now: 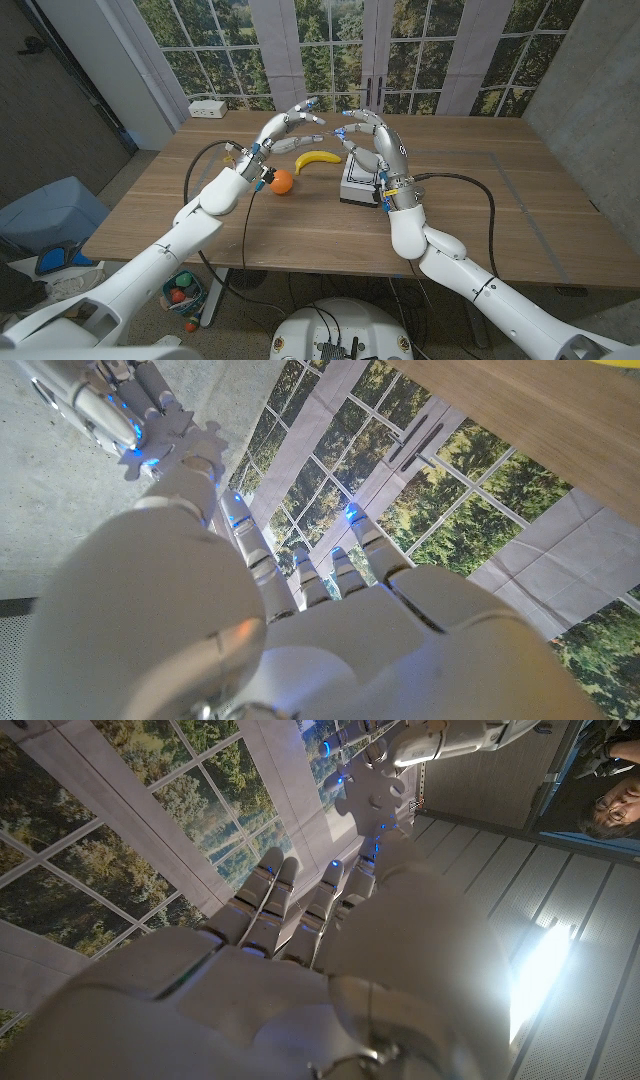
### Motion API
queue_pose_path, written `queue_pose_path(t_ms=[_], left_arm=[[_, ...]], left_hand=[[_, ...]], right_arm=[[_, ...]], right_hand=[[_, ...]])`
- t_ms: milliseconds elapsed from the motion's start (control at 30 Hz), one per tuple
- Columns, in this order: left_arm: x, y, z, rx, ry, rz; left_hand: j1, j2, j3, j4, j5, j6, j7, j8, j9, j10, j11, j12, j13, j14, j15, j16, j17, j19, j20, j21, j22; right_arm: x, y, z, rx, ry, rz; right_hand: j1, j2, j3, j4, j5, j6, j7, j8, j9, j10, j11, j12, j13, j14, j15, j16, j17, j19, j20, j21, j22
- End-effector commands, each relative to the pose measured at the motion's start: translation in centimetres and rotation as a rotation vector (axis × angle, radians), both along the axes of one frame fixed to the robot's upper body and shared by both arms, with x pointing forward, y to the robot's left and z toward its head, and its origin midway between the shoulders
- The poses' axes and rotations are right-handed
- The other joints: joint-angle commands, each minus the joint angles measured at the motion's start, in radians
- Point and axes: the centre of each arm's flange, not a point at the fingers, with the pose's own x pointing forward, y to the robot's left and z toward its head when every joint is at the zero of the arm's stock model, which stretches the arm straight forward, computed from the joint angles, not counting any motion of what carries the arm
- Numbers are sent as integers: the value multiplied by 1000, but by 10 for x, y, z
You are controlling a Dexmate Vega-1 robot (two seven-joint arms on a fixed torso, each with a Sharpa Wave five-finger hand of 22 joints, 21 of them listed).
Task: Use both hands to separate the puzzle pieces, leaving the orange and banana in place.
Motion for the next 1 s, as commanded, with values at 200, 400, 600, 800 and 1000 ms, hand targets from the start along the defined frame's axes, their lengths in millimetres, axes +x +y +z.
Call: queue_pose_path(t_ms=[200, 400, 600, 800, 1000], left_arm=[[5, -8, 6, 11, -6, -31], [5, -9, 6, 4, 1, -39], [3, -8, 6, 5, -4, -22], [0, -7, 6, -12, -13, -8], [-1, -8, 5, -28, -19, 5]], left_hand=[[33, 27, 6, 4, -23, 69, 2, 11, -1, 23, -11, 8, 2, 12, -12, 3, 1, 5, 11, -3, 4], [47, 66, -3, 10, -42, 217, 11, 55, 5, 56, -30, 10, 2, 24, -16, 3, 0, 4, 16, -3, 4], [45, 81, -17, 13, -45, 298, 38, 86, 13, 84, -40, 11, 2, 35, -29, 4, 0, 3, 2, -3, 5], [54, 76, -24, 6, -45, 323, 46, 97, 15, 106, -41, 14, 2, 39, -43, 5, 0, 0, -13, -4, 4], [62, 71, -28, 2, -45, 341, 54, 103, 14, 121, -43, 15, 3, 46, -49, 7, 0, -1, -19, -4, 4]], right_arm=[[2, 4, 2, -4, 0, 13], [2, 5, 2, -7, 1, 11], [2, 4, 2, -5, 4, 10], [1, 3, 1, -8, 3, 9], [0, 0, 0, -11, -4, -1]], right_hand=[[-8, -3, -1, 2, 1, 4, 7, 6, 3, 10, 1, 1, 4, 6, -167, 2, 4, 3, 0, 11, 1], [-9, -3, -3, 2, 0, 4, 5, 6, 3, 11, 1, 0, 5, 6, -167, 3, 5, 3, 1, 11, 1], [-8, -3, -2, 1, 0, 5, 5, 5, 3, 13, 1, 0, 5, 6, -167, 1, 4, 3, 1, 12, 1], [-9, -3, -2, 2, 0, 4, 5, 4, 2, 13, 1, -1, 6, 7, -167, 1, 4, 2, 1, 12, 1], [-9, -3, -4, 2, -1, 2, 4, 2, 2, 13, 1, -2, 6, 6, -167, 2, 6, 1, 1, 12, 1]])
